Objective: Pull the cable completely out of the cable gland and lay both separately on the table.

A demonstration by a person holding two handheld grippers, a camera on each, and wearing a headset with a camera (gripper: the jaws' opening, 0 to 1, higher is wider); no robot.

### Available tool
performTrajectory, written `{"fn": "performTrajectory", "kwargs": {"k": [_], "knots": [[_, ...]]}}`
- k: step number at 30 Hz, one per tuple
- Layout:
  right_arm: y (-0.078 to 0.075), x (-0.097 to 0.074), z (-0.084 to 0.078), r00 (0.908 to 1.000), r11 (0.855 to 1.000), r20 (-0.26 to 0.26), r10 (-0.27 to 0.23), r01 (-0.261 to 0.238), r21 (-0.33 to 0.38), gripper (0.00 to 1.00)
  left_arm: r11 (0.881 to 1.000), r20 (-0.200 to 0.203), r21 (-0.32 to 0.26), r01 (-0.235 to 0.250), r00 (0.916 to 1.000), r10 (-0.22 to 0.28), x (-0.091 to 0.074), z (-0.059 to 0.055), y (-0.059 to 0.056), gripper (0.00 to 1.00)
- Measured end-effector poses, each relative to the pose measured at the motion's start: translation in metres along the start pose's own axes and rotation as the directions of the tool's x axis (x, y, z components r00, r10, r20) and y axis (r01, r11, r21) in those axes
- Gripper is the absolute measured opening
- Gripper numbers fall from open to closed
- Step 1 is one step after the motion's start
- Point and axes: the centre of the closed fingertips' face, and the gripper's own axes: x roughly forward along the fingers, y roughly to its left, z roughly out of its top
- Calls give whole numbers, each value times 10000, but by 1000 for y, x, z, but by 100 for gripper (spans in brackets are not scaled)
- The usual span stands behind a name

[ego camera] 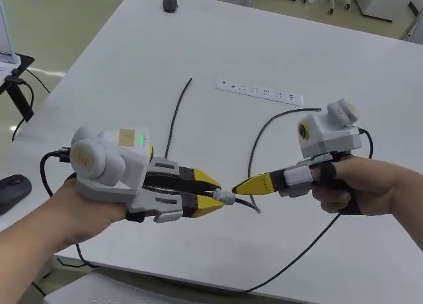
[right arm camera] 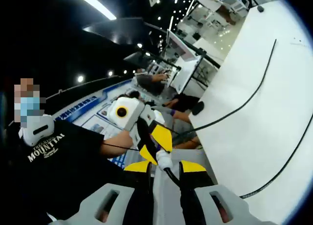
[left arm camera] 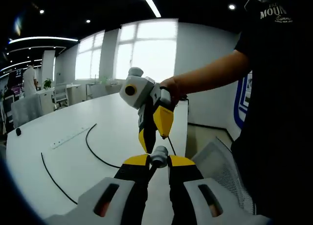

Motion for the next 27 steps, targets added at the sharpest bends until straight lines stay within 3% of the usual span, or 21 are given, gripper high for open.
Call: {"fn": "performTrajectory", "kwargs": {"k": [2, 5, 8, 15, 20, 23, 25, 27], "knots": [[3, 3, -3, 9993, 9986, -130, 354, -348, 385, 18, 9998, 20, 182, 15, 10000, -15, 1, 1, 0, 15], [-1, 6, -5, 9992, 9978, -153, 378, -369, 558, 15, 9982, -28, 603, 15, 10000, -13, 1, 2, -1, 15], [7, 7, -6, 9951, 9914, -130, 982, -967, 879, 9, 9977, -80, 672, 77, 9999, -72, 2, 2, -3, 15], [6, 7, -12, 9937, 9897, -517, 998, -938, 1077, 8, 9951, -350, 966, 189, 9993, -156, 3, -4, -5, 15], [6, 9, -14, 9938, 9965, -876, 690, -644, 540, 8, 9950, -465, 978, 215, 9988, -170, 3, -6, -5, 15], [3, 9, -12, 9955, 9980, -940, 103, -160, -607, 7, 9954, -473, 943, 161, 9988, -117, 1, -8, -3, 15], [3, 9, -9, 9952, 9931, -933, -278, 169, -1159, 7, 9962, -461, 867, 69, 9989, -29, 0, -8, -1, 15], [5, 9, -5, 9945, 9765, -764, -724, 551, -2085, 6, 9983, -263, 587, -26, 9996, 41, -3, -5, 2, 15]]}}
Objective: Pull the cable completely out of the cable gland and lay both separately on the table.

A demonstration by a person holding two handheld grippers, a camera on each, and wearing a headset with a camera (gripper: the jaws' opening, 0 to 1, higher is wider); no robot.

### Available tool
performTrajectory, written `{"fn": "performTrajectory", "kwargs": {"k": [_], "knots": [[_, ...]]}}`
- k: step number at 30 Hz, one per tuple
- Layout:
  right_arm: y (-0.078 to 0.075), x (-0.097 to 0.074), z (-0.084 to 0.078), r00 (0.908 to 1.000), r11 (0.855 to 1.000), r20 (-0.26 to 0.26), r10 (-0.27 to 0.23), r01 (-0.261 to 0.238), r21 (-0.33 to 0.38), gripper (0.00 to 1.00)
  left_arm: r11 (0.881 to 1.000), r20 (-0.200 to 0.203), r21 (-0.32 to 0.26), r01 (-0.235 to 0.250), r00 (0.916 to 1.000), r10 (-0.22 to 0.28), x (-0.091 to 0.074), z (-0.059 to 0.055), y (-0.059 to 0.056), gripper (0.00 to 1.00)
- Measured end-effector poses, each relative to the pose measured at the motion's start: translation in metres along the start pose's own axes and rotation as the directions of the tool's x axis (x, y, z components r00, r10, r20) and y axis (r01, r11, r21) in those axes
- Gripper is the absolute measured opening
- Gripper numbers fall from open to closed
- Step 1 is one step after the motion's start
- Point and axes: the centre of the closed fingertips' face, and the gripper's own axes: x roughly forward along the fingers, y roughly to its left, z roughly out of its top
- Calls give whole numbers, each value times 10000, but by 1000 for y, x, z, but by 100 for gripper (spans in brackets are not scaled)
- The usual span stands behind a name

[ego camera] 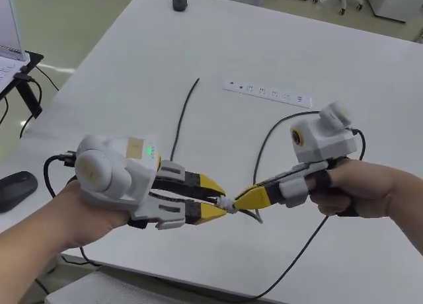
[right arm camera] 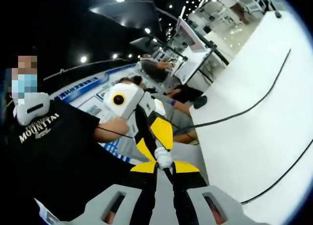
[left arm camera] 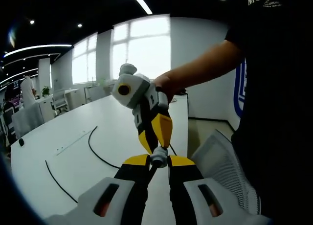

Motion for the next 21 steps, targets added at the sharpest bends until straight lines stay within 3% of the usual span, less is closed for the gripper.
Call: {"fn": "performTrajectory", "kwargs": {"k": [2, 3, 5, 6, 7, 9, 10, 12, 13, 14, 15, 16, 17, 18, 20, 21], "knots": [[0, 0, 2, 9985, 9948, -54, -552, 545, -861, 6, 10000, 17, 14, -61, 10000, 61, -1, 0, 1, 15], [0, 0, 3, 9955, 9835, 12, -947, 938, -1548, 6, 9998, 32, -87, -160, 9999, 160, -1, 0, 2, 15], [1, 1, 2, 9850, 9531, -71, -1723, 1649, -2539, 6, 9993, 100, -327, -184, 9998, 188, -2, -1, 2, 15], [2, 1, 0, 9750, 9290, -67, -2222, 2096, -3049, 6, 9988, 128, -462, -178, 9997, 184, -2, -1, 1, 15], [4, 2, -2, 9673, 9150, -78, -2535, 2371, -3263, 6, 9983, 145, -570, -116, 9998, 125, -3, -2, -1, 15], [5, 5, -6, 9402, 8531, 35, -3405, 3105, -4193, 6, 9970, 187, -777, 27, 9998, -13, -3, -4, -5, 15], [8, 6, -9, 9249, 8129, 108, -3800, 3395, -4733, 6, 9956, 234, -919, 152, 9996, -131, -3, -5, -9, 15], [9, 7, -11, 9014, 7711, 229, -4323, 3827, -5089, 6, 9944, 292, -1038, 174, 9995, -145, -4, -6, -10, 15], [4, 5, -12, 8856, 7271, 340, -4631, 4016, -5568, 6, 9932, 331, -1151, 195, 9993, -158, -4, -6, -11, 15], [4, 6, -12, 8798, 7105, 377, -4739, 4073, -5739, 6, 9925, 340, -1207, 201, 9993, -161, -4, -6, -11, 15], [2, 7, -12, 8545, 6514, 498, -5170, 4306, -6247, 6, 9899, 342, -1409, 187, 9993, -140, -4, -7, -10, 15], [2, 7, -12, 8496, 6389, 513, -5249, 4331, -6358, 6, 9892, 317, -1454, 181, 9994, -137, -4, -7, -11, 15], [1, 7, -13, 8360, 6029, 514, -5463, 4351, -6687, 6, 9891, 303, -1460, 180, 9994, -137, -4, -7, -11, 15], [1, 8, -12, 8304, 5905, 559, -5544, 4398, -6767, 6, 9885, 285, -1500, 170, 9995, -128, -4, -7, -11, 15], [2, 10, -13, 8266, 5873, 634, -5593, 4490, -6734, 6, 9852, 293, -1701, 186, 9995, -139, -5, -7, -12, 15], [1, 9, -11, 8220, 5764, 743, -5646, 4571, -6773, 6, 9824, 342, -1858, 169, 9994, -107, -6, -7, -11, 15]]}}
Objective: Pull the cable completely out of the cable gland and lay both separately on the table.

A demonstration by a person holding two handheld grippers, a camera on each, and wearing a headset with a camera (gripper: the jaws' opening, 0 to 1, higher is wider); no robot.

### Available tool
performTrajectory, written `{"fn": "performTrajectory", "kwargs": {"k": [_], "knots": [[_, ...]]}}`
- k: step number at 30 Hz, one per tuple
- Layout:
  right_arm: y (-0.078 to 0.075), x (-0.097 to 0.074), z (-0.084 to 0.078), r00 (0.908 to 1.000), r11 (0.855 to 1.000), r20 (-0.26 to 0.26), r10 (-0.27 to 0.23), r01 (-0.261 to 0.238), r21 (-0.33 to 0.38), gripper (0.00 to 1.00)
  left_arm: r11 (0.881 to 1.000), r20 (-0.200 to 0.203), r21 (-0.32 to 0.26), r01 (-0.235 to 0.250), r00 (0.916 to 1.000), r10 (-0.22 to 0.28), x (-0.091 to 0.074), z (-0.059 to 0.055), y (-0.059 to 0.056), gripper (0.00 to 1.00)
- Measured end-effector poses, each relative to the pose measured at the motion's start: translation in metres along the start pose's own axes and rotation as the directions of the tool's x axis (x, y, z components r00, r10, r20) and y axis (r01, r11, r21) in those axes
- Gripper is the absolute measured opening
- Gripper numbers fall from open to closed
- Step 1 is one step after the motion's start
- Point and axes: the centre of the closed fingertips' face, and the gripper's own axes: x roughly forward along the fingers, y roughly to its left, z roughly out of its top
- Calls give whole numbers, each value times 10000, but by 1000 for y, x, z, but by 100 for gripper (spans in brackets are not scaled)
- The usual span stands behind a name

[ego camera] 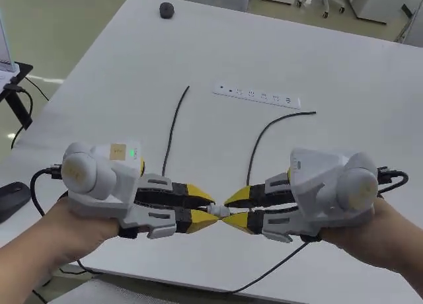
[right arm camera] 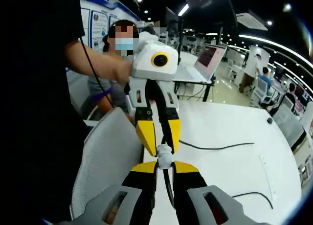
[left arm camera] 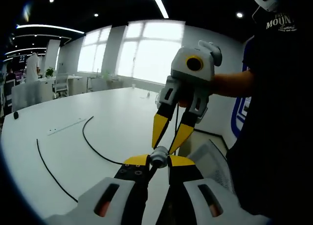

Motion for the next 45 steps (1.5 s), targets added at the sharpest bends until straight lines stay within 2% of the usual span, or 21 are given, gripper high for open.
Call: {"fn": "performTrajectory", "kwargs": {"k": [6, 8, 10, 13, 14, 16, 17, 19, 21, 22, 23, 24, 25, 27, 28, 29, 30, 34, 36, 40, 45], "knots": [[-5, 0, 0, 9994, 9994, 77, -347, 347, -24, 8, 10000, 19, -1, -29, 10000, 29, 1, 2, 3, 15], [-8, 0, 0, 9981, 9961, 239, -567, 550, 691, 10, 10000, 80, -76, 26, 10000, -25, 1, 4, 2, 15], [-16, -5, 3, 9923, 9891, 580, -1098, 1034, 1045, 15, 10000, 167, -8, -80, 9998, 80, 2, 8, 4, 15], [-24, -18, 11, 9765, 9584, 1075, -1868, 1571, 2385, 16, 9999, 232, -55, -110, 9997, 112, 2, 10, 5, 15], [-24, -23, 12, 9702, 9479, 1052, -2184, 1853, 2591, 16, 9999, 258, -4, -139, 9996, 139, 3, 11, 6, 15], [-26, -28, 1, 9643, 9446, 418, -2616, 2469, 2161, 17, 9998, 314, -7, -186, 9993, 186, 3, 13, 7, 15], [-30, -30, -11, 9512, 9321, -205, -3080, 3060, 1939, 18, 9997, 343, -22, -235, 9991, 235, 3, 13, 8, 15], [-25, -27, -15, 9513, 9271, -138, -3081, 3035, 2202, 15, 9994, 213, -103, -339, 9992, 341, 3, 10, 11, 15], [-25, -27, -20, 9399, 9132, -389, -3392, 3389, 2265, 12, 9993, 141, -97, -352, 9993, 353, 4, 9, 11, 15], [-27, -28, -26, 9243, 9073, -801, -3733, 3817, 1765, 10, 9994, 170, -159, -302, 9994, 305, 4, 9, 10, 15], [-26, -26, -27, 9120, 9066, -992, -3979, 4075, 1099, 10, 9994, 220, -202, -286, 9993, 290, 4, 10, 9, 15], [-25, -23, -28, 9046, 9044, -1139, -4107, 4200, 744, 9, 9993, 258, -248, -289, 9992, 296, 4, 11, 9, 15], [-25, -21, -29, 8907, 8954, -1333, -4346, 4433, 424, 7, 9992, 273, -269, -302, 9991, 309, 4, 11, 9, 15], [-21, -13, -26, 8883, 8952, -1301, -4405, 4455, 107, 6, 9990, 300, -283, -348, 9989, 356, 5, 12, 10, 15], [-24, -14, -24, 8754, 8838, -1290, -4659, 4676, -186, 5, 9991, 303, -293, -316, 9990, 325, 5, 12, 10, 15], [-24, -13, -24, 8705, 8800, -1375, -4726, 4747, -194, 4, 9991, 279, -289, -303, 9991, 311, 6, 12, 10, 15], [-22, -12, -21, 8741, 8826, -1332, -4672, 4699, -126, 4, 9992, 276, -274, -299, 9991, 307, 6, 12, 10, 15], [-23, -10, -13, 8683, 8755, -1130, -4830, 4811, -446, 3, 9990, 368, -310, -325, 9988, 336, 6, 15, 11, 15], [-26, -11, -10, 8580, 8653, -1119, -5013, 4963, -704, 2, 9988, 387, -294, -396, 9984, 408, 6, 16, 13, 15], [-29, -11, -9, 8532, 8602, -1093, -5100, 5051, -703, 1, 9983, 376, -289, -501, 9980, 511, 5, 17, 15, 15], [-28, -10, -11, 8539, 8613, -1132, -5080, 5030, -714, 0, 9982, 269, -367, -472, 9985, 482, 5, 16, 14, 15]]}}
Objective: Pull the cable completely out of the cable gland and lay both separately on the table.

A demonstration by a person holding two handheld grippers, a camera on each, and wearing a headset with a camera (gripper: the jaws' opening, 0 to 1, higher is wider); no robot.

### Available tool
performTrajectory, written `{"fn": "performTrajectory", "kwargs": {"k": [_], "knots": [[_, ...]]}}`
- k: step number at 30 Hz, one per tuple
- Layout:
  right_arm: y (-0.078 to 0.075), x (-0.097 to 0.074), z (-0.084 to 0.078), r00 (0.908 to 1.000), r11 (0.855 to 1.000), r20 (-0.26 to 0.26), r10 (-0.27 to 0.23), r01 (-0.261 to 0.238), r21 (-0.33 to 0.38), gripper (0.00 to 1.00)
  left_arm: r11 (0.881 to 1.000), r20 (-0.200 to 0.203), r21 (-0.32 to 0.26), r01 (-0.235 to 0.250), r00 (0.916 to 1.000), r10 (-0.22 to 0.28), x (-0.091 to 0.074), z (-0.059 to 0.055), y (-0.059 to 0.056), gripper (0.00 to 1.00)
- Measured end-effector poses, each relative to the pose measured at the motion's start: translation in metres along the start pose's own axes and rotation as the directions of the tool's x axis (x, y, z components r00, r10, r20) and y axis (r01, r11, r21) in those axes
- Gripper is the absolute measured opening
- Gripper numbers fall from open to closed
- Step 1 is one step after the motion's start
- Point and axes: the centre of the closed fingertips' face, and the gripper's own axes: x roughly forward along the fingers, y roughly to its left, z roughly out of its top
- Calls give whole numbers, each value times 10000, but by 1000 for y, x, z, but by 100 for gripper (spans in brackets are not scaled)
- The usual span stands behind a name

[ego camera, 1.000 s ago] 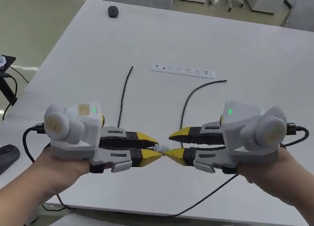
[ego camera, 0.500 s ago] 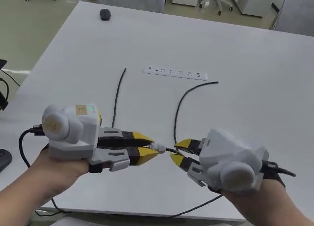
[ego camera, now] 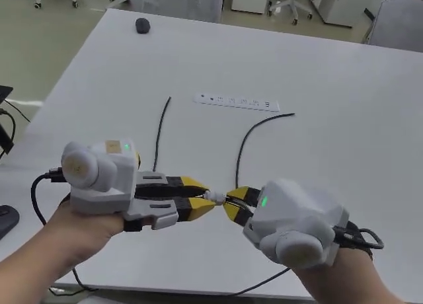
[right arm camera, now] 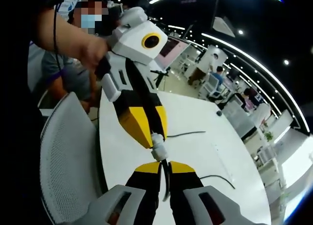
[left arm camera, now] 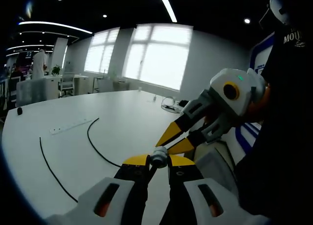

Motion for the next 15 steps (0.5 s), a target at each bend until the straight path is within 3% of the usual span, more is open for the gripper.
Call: {"fn": "performTrajectory", "kwargs": {"k": [9, 15], "knots": [[0, 1, -9, 9999, 9999, -64, 126, -125, 102, 0, 9998, -181, 159, -89, 9998, 92, 2, -5, -1, 15], [-5, -2, -19, 9999, 9980, -138, 40, -31, 633, 0, 9999, -138, 114, -33, 9999, 34, 6, -4, -2, 15]]}}
